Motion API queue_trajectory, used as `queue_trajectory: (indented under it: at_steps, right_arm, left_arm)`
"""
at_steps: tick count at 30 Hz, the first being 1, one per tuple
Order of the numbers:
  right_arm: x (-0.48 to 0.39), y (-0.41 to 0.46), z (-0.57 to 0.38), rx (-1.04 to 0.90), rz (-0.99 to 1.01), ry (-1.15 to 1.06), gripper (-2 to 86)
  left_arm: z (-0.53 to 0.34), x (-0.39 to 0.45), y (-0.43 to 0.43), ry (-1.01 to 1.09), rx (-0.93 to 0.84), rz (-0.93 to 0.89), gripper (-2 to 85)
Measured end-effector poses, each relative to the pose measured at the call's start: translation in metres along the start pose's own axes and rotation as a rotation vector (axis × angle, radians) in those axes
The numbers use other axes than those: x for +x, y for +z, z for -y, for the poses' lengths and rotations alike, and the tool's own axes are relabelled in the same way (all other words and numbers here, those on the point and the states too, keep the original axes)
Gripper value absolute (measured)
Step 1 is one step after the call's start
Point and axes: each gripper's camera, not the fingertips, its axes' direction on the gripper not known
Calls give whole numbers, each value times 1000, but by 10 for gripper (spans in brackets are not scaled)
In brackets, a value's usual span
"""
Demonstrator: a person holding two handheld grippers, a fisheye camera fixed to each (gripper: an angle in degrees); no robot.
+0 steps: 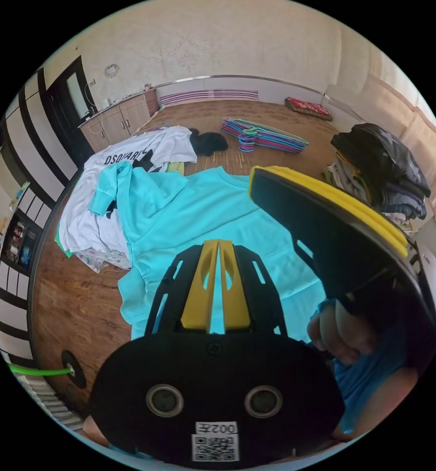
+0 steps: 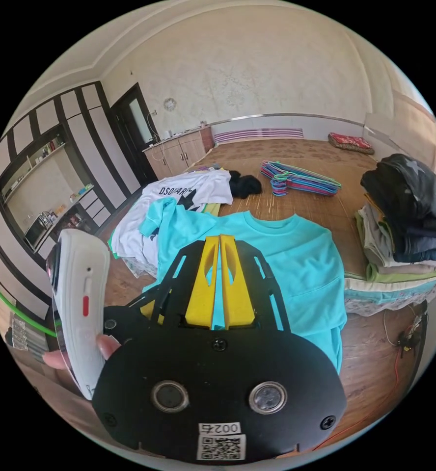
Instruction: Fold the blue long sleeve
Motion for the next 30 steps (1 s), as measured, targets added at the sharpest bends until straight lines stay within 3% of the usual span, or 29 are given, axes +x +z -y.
queue_trajectory:
  at_steps: [21, 30]
  right_arm:
    - [-17, 36, -8, -50, -39, -151, -8]
    - [4, 49, -28, -41, -96, -132, -9]
  left_arm:
    - [34, 77, 35, 195, 152, -108, -10]
    - [58, 109, 79, 235, 56, -149, -10]
